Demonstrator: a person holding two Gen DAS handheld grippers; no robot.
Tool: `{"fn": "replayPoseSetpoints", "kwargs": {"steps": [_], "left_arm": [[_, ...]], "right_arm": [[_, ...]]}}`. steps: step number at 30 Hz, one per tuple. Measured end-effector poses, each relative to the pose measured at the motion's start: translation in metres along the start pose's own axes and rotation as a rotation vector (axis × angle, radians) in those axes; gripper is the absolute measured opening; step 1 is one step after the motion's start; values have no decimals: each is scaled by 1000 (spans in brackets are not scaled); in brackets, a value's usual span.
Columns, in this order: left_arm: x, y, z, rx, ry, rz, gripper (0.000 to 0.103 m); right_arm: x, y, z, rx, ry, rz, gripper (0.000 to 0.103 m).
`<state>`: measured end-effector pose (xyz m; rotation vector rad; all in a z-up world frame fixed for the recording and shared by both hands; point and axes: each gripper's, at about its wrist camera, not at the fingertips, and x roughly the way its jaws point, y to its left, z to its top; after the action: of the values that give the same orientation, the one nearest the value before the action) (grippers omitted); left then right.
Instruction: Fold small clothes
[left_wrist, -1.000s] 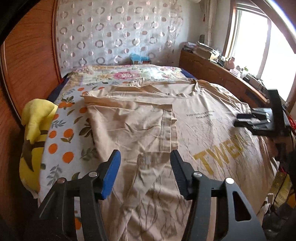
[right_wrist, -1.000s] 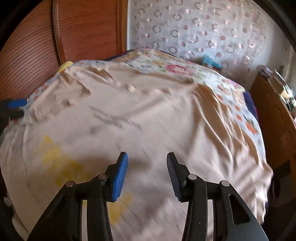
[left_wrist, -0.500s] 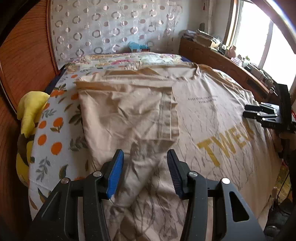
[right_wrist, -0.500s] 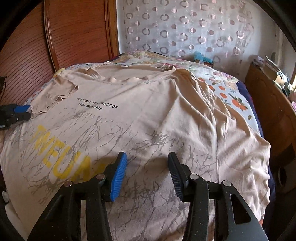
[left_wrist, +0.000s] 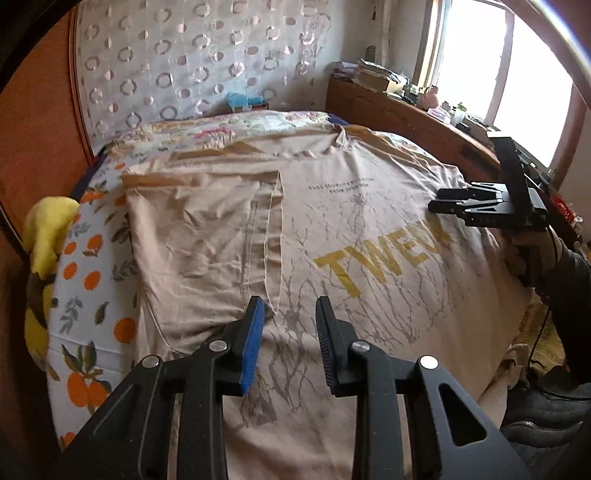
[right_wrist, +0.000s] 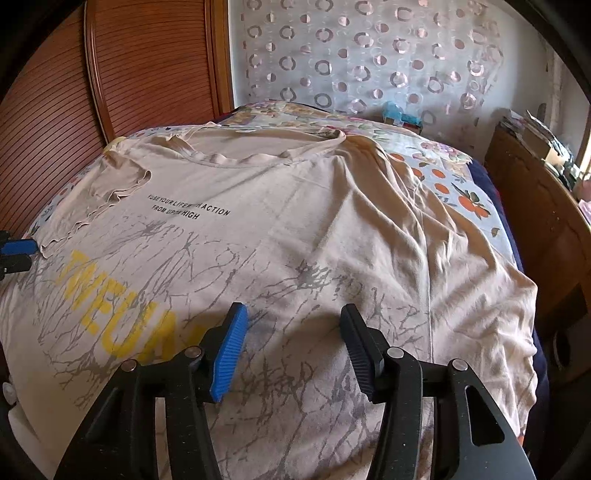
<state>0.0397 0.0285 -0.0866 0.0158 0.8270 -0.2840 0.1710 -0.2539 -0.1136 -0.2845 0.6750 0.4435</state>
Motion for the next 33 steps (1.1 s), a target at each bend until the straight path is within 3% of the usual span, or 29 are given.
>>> {"fn": "replayPoseSetpoints", "kwargs": {"steps": [5,8,11,13,15,16,17,19,20,28,33], "left_arm": [[-9,-1,7,-10,-56,33,30],[-15,-1,9,-22,-90,51,32],[-17,0,10,-36,-107,52,36],[-16,0,13,-38,-107,44,47],[-13,-1,16,-33,-107,44,47],[-12,-1,18,-33,-110,47,52],[-11,-2,19,-33,-113,51,57],[-9,-3,21,-38,-120,46,79],[-9,-4,22,-38,-123,37,81],[-7,-15,27,-19,-141,52,82],[-4,-21,27,-12,-126,37,82]], "right_arm": [[-1,-2,0,6,0,7,55],[-8,-11,-2,62,-22,76,55],[-25,-25,-5,97,-58,65,55],[-40,-39,-8,117,-81,46,55],[-50,-51,-11,128,-90,14,55],[-56,-60,-14,134,-94,-14,55],[-60,-68,-17,143,-97,-40,55],[-66,-83,-24,171,-99,-74,55],[-68,-90,-27,185,-95,-86,55],[-67,-132,-61,264,-30,-185,55],[-62,-143,-62,305,-1,-183,55]]}}
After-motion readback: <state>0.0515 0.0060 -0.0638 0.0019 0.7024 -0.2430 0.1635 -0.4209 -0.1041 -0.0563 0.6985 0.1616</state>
